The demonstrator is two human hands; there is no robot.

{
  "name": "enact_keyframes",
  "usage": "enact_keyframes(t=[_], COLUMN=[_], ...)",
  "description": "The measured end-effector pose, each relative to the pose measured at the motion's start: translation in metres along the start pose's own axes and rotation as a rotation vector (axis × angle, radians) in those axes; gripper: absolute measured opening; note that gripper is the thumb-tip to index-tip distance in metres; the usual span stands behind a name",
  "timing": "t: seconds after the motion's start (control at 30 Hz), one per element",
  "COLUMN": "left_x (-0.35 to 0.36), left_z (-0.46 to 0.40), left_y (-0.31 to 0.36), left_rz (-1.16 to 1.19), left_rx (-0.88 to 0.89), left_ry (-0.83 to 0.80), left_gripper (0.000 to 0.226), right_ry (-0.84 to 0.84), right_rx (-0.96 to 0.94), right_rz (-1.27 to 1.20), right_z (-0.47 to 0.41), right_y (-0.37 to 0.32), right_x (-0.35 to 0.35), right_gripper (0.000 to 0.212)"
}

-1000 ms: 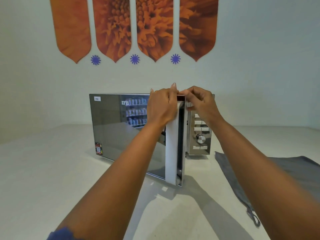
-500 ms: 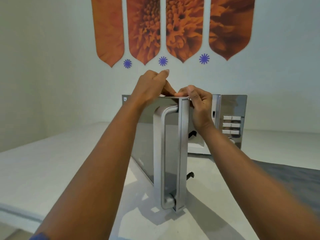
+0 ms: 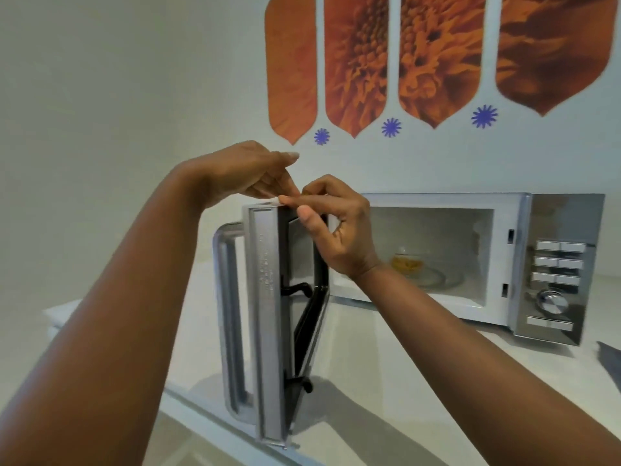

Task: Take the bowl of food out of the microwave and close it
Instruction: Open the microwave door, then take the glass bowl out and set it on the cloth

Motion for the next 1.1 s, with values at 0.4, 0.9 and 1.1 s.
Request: enact_keyframes(t=[0.4, 0.9, 1.1], left_x=[-0.070, -0.043, 0.017], left_z=[0.021, -0.018, -0.051], left_y=[-0.047, -0.030, -0.012], left_rz=[-0.037, -0.699, -0.602], left_rx=[-0.137, -0.254, 0.129], left_ry=[0.132, 0.419, 0.635], left_gripper=[0.033, 0.040, 0.041], right_ry=[-0.338, -0.298, 0.027], right_rx=[0.012, 0.174, 0.423], right_rz=[0.163, -0.090, -0.011], right_z=[-0.009, -0.015, -0.003], right_y=[0.020, 0.059, 0.117], right_x=[0.102, 0.101, 0.041], right_gripper=[0.037, 0.030, 0.024])
Point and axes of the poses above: each hand's wrist, its own z-axis away from the middle knuckle, its own x-axis out of the palm, y = z × x, the point moved 6 cm from there along -z, towards the middle knuckle, and after that the axes turned 10 degrees about z, right-handed, at the moved point
